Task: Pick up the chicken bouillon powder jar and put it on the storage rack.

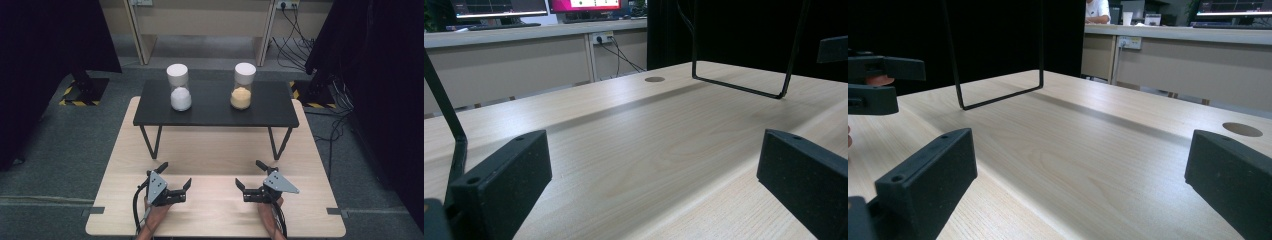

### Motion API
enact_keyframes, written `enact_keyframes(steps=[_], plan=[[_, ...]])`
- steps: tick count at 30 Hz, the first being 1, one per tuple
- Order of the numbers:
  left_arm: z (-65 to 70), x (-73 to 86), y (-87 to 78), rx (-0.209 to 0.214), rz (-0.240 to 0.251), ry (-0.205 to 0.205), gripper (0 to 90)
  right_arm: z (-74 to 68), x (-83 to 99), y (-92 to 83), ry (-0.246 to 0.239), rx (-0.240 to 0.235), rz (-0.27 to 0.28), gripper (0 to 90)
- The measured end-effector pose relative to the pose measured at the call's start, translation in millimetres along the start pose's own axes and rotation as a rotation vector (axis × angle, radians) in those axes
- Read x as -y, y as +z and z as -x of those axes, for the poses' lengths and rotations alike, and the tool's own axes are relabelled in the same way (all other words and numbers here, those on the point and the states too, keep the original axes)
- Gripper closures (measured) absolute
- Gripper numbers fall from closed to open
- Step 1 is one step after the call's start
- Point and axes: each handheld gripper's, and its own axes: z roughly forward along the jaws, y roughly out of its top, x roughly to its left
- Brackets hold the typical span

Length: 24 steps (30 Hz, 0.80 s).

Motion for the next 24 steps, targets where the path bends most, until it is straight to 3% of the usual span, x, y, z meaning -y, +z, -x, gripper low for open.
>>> enact_keyframes(steps=[24], plan=[[0.0, 0.3, 0.1, 0.001, 0.002, 0.002, 0.2, -1.2, -4.2, 5.4, 0.050, 0.037, -0.040, 0.2]])
